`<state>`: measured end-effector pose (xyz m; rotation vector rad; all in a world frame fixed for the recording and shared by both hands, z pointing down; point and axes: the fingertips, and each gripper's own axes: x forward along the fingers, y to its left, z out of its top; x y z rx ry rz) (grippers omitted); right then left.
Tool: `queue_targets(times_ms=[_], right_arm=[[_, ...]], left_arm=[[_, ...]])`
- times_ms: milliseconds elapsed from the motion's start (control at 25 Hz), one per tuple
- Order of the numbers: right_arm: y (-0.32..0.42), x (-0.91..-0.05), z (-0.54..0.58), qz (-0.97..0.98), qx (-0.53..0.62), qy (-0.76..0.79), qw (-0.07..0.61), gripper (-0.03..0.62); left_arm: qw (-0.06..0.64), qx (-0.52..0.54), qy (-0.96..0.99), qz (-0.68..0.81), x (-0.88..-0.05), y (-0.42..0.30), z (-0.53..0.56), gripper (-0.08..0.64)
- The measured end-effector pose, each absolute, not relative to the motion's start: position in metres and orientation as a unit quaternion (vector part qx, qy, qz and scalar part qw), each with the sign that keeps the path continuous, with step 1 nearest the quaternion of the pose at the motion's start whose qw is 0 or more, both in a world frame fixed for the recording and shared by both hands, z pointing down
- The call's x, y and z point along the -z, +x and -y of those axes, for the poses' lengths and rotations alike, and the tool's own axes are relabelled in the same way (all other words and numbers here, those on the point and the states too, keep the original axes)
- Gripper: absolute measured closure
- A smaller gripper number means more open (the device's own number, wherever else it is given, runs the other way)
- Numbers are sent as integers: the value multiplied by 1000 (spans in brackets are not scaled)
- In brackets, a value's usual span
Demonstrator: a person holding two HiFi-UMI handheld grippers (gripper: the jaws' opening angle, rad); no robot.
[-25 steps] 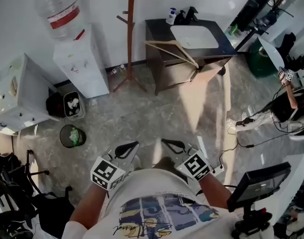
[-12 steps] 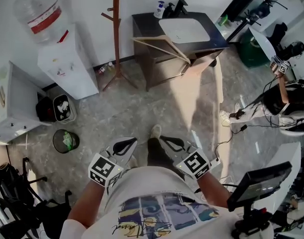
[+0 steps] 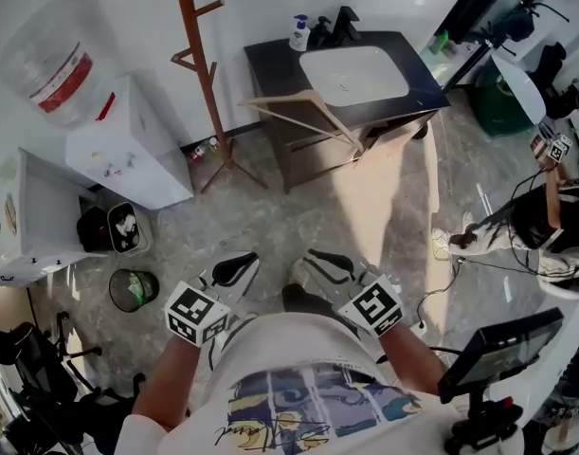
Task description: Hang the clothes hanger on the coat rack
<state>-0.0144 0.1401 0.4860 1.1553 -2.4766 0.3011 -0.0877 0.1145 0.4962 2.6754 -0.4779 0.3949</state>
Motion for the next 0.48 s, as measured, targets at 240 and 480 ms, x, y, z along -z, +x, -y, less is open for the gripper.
queue_targets(times_ms=[240, 480], right_arm=[[59, -491, -106, 883, -114, 409, 201, 535], [118, -501, -82, 871, -130, 429, 201, 535]], left_arm=[[181, -169, 950, 193, -507, -34, -34, 514], [156, -214, 941, 210, -519, -3, 38, 500]])
